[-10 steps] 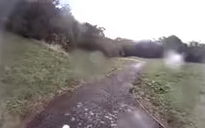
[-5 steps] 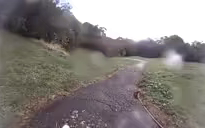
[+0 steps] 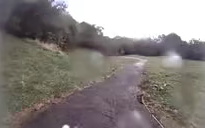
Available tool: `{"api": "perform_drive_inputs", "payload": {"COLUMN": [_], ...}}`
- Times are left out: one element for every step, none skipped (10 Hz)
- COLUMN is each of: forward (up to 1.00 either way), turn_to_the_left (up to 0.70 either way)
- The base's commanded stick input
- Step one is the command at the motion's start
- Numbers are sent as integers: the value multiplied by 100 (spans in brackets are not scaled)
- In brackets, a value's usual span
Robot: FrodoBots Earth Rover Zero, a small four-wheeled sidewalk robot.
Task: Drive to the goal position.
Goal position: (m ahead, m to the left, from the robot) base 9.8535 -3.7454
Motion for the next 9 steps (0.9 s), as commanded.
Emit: {"api": "perform_drive_inputs", "payload": {"forward": [70, 70, 70, 70, 70, 70, 70, 70, 70], "turn_to_the_left": [-11, 0, 0, 0, 0, 0, 0, 0, 0]}}
